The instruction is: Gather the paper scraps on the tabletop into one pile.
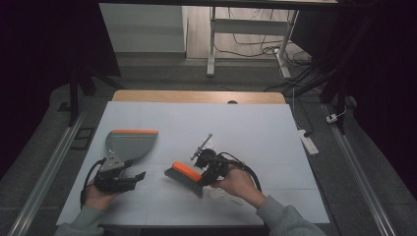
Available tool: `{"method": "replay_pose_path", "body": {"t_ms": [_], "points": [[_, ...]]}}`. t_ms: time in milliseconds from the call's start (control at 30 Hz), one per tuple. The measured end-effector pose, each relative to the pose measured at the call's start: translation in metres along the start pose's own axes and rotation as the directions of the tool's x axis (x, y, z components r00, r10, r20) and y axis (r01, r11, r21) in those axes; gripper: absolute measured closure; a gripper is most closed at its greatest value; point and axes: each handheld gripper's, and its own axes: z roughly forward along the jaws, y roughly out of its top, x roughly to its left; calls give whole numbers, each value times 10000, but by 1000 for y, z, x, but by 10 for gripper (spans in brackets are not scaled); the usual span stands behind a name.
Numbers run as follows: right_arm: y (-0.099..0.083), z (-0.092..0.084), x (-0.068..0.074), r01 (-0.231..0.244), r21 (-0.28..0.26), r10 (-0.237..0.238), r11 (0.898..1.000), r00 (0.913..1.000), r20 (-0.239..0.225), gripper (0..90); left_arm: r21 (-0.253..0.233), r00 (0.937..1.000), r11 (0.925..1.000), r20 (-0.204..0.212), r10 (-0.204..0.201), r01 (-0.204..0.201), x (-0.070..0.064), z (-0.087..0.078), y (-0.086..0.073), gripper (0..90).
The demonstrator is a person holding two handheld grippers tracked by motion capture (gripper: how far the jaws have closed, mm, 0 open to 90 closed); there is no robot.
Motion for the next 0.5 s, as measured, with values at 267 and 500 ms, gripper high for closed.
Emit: {"method": "replay_pose_path", "body": {"t_ms": [267, 500], "points": [[-9, -16, -41, -1075, -521, 1129, 9928, 9869, 1152, 708, 64, 10000, 10000, 10, 6, -6, 1, 1, 0, 313], [-22, -49, -42, -1068, -1626, 1223, 9809, 9886, 882, 707, 101, 10000, 9999, -8, -28, 28, 1, 2, -1, 313]]}}
